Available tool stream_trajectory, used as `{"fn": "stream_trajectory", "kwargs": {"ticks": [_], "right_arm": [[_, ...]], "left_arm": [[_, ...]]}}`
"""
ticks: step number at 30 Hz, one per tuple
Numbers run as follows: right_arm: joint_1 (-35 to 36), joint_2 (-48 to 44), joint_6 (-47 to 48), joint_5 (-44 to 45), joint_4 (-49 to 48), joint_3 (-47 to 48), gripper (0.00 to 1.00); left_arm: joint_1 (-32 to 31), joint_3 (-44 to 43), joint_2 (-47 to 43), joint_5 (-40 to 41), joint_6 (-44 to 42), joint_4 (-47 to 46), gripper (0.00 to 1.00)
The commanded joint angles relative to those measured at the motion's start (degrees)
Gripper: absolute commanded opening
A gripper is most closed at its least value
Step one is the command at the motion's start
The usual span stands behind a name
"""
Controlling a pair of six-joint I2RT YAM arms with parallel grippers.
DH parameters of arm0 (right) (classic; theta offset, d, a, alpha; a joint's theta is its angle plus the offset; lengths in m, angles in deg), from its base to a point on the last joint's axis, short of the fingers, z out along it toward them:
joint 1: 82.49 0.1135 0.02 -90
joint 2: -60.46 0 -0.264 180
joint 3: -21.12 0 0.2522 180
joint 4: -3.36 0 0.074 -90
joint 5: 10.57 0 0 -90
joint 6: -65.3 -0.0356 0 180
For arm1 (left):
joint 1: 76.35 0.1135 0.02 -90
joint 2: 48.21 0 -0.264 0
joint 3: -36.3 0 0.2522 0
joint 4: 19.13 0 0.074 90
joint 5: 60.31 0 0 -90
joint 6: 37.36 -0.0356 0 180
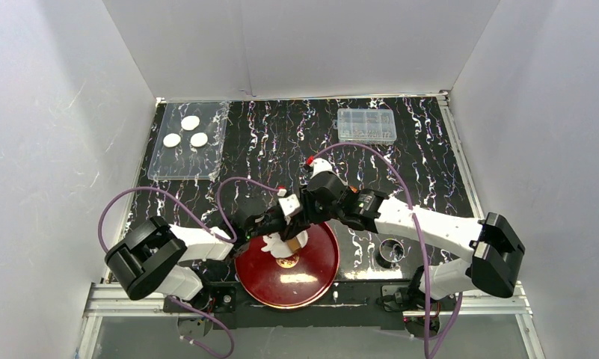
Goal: Roll out the dumpling wrappers from the dough
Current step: Flatten out the dough on the work surface.
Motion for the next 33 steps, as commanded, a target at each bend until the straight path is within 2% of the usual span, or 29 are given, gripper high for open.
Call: {"fn": "stream_trajectory", "kwargs": {"ticks": [1,9,18,24,27,30,33], "right_arm": [[5.95,2.98,2.38,-8.14,-0.80,0.11,0.01],[6.29,5.30,2.66,-10.51,-2.72,-0.64,0.01],[6.27,9.37,6.64,-14.57,-2.94,3.38,0.01],[6.02,7.68,9.35,-12.73,0.39,8.48,0.01],[5.77,5.10,10.25,-9.13,1.38,10.07,0.01],[5.58,2.11,10.66,-7.01,0.81,9.15,0.01],[5.06,0.89,10.46,-6.26,-0.24,6.25,0.01]], "left_arm": [[-0.42,-0.28,3.12,3.31,-0.41,-0.67,0.00],[-0.47,3.74,4.99,5.79,2.98,1.36,0.00],[1.92,3.22,-0.20,6.26,6.62,8.41,0.00],[5.31,-3.09,-2.57,3.55,7.26,13.11,0.00],[5.45,-7.84,-1.74,1.35,7.05,13.26,0.00],[5.37,-10.72,0.65,-1.84,7.99,11.23,0.00],[3.76,-11.76,4.34,-0.16,6.43,9.20,0.00]]}}
